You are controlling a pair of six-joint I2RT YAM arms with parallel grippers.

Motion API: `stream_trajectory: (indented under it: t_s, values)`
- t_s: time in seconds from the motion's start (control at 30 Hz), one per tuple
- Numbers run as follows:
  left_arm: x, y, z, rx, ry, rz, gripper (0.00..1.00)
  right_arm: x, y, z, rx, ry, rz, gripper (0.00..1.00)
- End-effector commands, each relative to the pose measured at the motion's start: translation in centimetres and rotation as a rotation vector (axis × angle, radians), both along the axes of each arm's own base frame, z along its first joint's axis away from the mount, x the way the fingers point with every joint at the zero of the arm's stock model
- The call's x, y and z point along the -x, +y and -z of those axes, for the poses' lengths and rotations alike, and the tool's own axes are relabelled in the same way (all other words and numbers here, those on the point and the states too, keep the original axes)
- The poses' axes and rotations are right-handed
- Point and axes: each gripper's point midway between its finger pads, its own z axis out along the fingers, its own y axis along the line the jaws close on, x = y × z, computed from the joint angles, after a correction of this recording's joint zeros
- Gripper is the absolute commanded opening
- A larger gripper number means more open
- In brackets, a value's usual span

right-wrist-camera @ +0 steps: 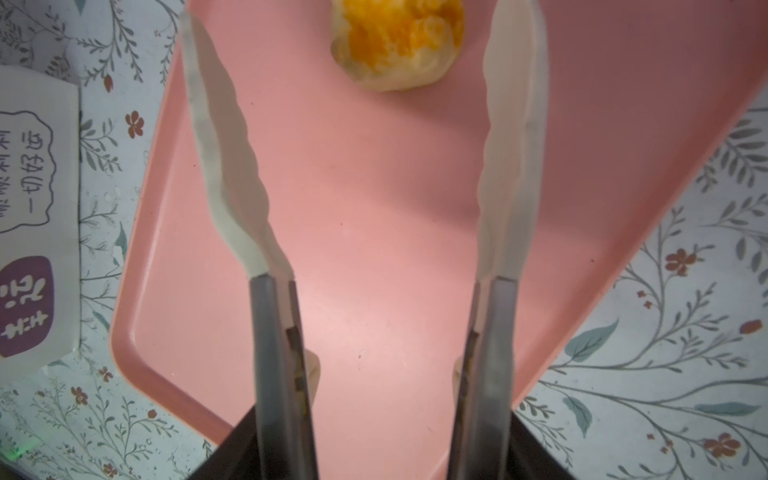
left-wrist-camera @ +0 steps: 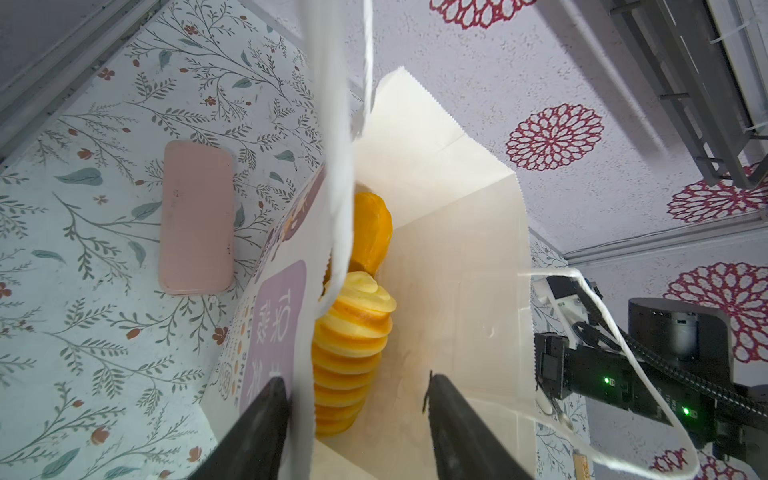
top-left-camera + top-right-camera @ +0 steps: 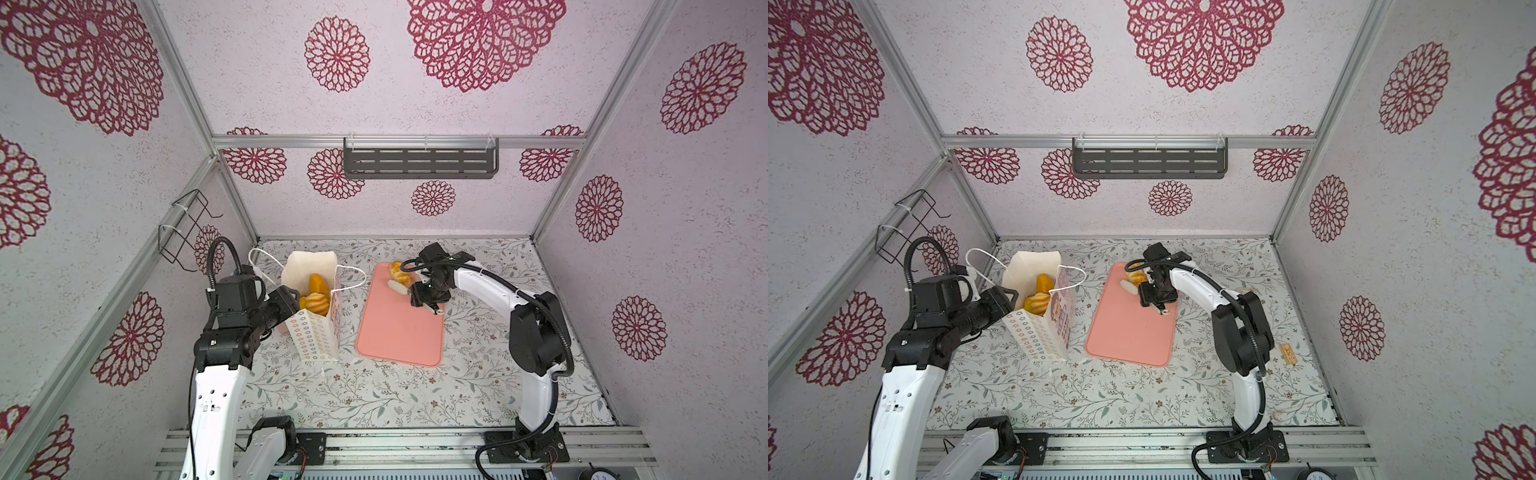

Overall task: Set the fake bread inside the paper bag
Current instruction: 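Lower the tongs around the flaky bun and pinch it, then lift the flaky bun with the tongs and carry it over the bag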

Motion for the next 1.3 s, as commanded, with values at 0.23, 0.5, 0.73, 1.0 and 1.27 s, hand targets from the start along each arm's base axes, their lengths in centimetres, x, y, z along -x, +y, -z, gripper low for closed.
stream_trajectory:
  t_s: [0.23,0.5,0.73,1.0,1.27]
  values:
    - [-0.1,0.2,0.3,0.002,-0.004,-0.003,0.58,-2.9,-0.1,0.6,0.093,-0.041,0.006,0.64]
    - [-0.1,0.1,0.4,0.008,-0.005,0.000,0.58,-3.3,0.2,0.5,0.083,-0.044,0.010,0.52]
    - [-0.1,0.2,-0.2,0.005,-0.017,-0.001,0.57,-2.6,-0.2,-1.8,0.048,-0.087,0.027,0.39]
    - [-0.1,0.2,-0.6,0.002,-0.025,-0.003,0.56,-0.8,-0.9,-7.0,-0.036,-0.169,0.046,0.34]
    - [-0.2,0.4,-1.0,-0.005,-0.028,-0.010,0.50,2.2,-0.7,-14.7,-0.176,-0.271,0.026,0.32]
